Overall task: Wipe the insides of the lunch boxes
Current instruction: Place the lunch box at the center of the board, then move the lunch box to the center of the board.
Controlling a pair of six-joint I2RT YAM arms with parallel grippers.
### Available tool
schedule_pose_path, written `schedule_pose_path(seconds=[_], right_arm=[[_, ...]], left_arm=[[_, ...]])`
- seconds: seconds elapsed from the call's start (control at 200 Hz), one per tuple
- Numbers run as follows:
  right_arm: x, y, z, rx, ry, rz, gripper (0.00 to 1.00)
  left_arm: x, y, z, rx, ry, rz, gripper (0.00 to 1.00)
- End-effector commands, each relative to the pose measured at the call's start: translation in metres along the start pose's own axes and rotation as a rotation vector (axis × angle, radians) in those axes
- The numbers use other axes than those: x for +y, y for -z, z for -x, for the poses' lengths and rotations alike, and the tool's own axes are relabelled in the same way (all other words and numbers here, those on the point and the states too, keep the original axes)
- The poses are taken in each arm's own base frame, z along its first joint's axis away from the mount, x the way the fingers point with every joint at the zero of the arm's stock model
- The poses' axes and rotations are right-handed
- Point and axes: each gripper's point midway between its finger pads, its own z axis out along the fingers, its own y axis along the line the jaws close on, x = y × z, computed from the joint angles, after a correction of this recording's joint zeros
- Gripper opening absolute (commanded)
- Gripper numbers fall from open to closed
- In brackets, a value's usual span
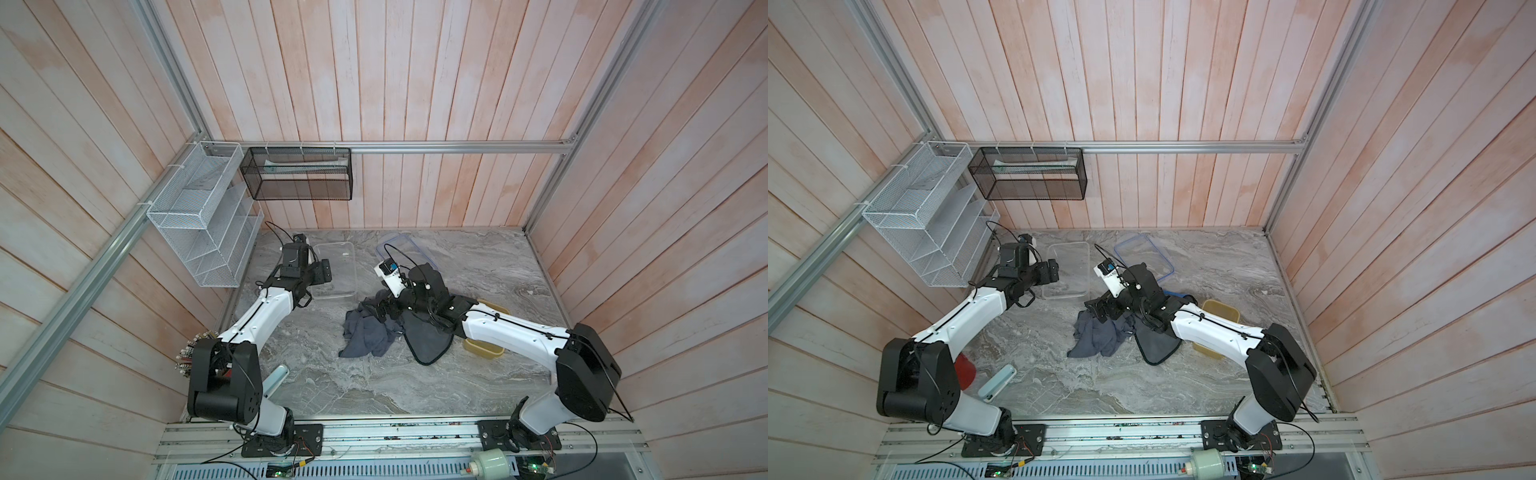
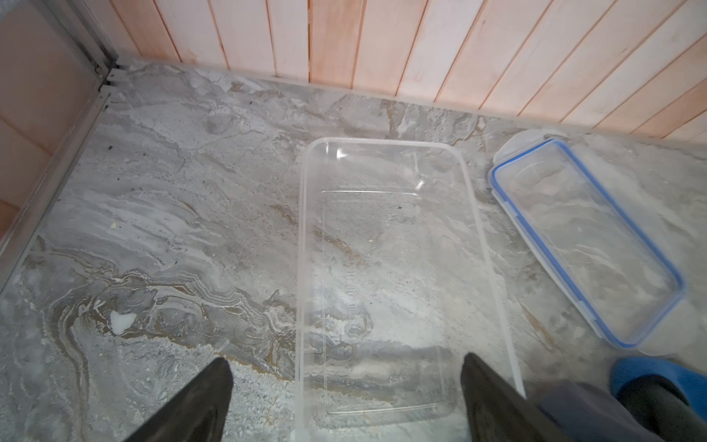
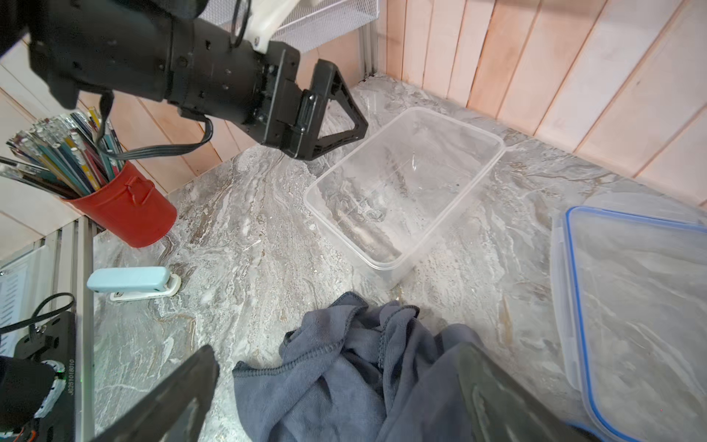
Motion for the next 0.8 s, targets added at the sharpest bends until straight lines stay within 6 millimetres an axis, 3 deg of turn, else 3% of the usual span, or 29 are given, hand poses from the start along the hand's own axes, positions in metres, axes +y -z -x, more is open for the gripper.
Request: schedule_pose_path(seconds=[0.0, 0.1, 0.24, 0.305, 0.405, 0.535, 0.69, 0.795], right_arm=[[0.009, 0.0, 0.013, -0.046, -0.028, 0.052, 0.98], [0.014, -0.006, 0.009, -0.029, -0.057, 0.093, 0.98], [0.042, -0.018, 0.004, 0.013, -0.007, 0.18, 0.98], [0.04, -0.021, 0.002, 0.024, -0.007, 0.151, 0.98], [0.008, -0.022, -0.01, 0.035, -0.095, 0.028, 0.92], [-0.03, -0.004, -0.019, 0.026, -0.174, -0.078, 0.91], [-0.065, 0.042, -0.009, -0.091, -0.187, -0.236, 0.95], [-0.102, 0.077, -0.017, -0.131, -0.277, -0.331, 0.95]], left_arm=[[0.003, 0.008, 0.009, -0.053, 0.034, 0.016, 0.93], [-0.002, 0.021, 0.015, -0.091, 0.034, 0.012, 0.93], [-0.004, 0.038, 0.019, -0.139, 0.042, 0.001, 0.93], [-0.006, 0.047, 0.017, -0.151, 0.06, -0.016, 0.93], [-0.014, 0.06, 0.01, -0.172, 0.058, -0.033, 0.93], [-0.045, 0.077, -0.001, -0.212, 0.005, -0.082, 0.93], [-0.09, 0.092, -0.005, -0.264, -0.06, -0.135, 0.94], [-0.131, 0.099, -0.005, -0.299, -0.102, -0.201, 0.94]])
